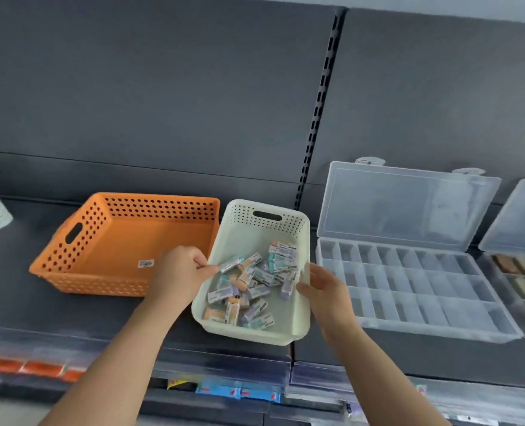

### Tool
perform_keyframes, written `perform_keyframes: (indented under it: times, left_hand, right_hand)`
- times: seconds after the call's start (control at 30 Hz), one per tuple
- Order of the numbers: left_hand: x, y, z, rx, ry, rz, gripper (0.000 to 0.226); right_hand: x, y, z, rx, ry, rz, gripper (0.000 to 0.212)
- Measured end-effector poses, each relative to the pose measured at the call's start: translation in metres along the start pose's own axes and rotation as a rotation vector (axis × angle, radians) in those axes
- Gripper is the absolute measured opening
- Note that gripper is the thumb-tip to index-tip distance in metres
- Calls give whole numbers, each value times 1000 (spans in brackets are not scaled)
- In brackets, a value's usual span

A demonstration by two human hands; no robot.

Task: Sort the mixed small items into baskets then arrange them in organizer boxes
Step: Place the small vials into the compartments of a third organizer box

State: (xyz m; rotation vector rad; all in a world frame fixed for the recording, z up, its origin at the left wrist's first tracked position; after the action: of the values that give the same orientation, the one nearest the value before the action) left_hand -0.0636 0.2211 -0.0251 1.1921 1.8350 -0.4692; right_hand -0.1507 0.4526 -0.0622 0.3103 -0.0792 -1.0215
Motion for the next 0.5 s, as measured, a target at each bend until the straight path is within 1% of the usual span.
perform_keyframes:
  times: [0.1, 0.13, 0.17, 0.2, 0.23, 0.27, 0.33, 0.37, 0.4, 0.47, 0.5]
  left_hand:
    - [1, -7, -5, 18, -13, -33, 24]
    - [2, -10, -10, 52, -24, -37, 27]
    - [5, -13, -17, 99, -31, -22, 31]
    - [8, -17, -25, 147, -27, 20, 34]
    - [14, -20, -33, 181, -23, 87, 36]
    - [20, -23, -41, 196, -31, 172, 36]
    - [36, -30, -48, 180, -92, 334, 26]
    - [43, -33, -47, 154, -136, 399, 19]
    - [49, -34, -44, 123, -168, 446, 18]
    - [56, -37, -38, 88, -167, 483, 27]
    - [58, -39, -36, 94, -159, 480, 33]
  right_hand:
    - [-7, -9, 6, -50, 252, -15, 25]
    - [-9, -14, 10, -65, 378, -30, 26]
    - [-11, -19, 14, -85, 546, -50, 35]
    - [-11, -24, 19, -117, 725, -53, 44]
    - [-10, -30, 25, -167, 864, -27, 48]
    - [-7, -35, 31, -225, 952, 22, 46]
    - [-2, -47, 37, -269, 1056, 149, 40]
    - [1, -54, 38, -270, 1119, 197, 38]
    - [5, -60, 38, -260, 1192, 234, 36]
    - [10, -70, 40, -243, 1305, 279, 31]
    - [11, -73, 40, -239, 1321, 290, 29]
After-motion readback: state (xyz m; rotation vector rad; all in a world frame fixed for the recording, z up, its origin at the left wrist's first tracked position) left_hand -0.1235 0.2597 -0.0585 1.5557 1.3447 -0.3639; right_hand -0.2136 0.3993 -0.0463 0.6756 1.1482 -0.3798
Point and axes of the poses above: each hand's wrist, its own y-axis away from the middle knuckle, its own x-axis out of the palm, z = x × y, the point moved 3 cm from there along -y, towards the middle knuckle, and after that the axes turned 12 degrees about z, right-handed, at the moved point
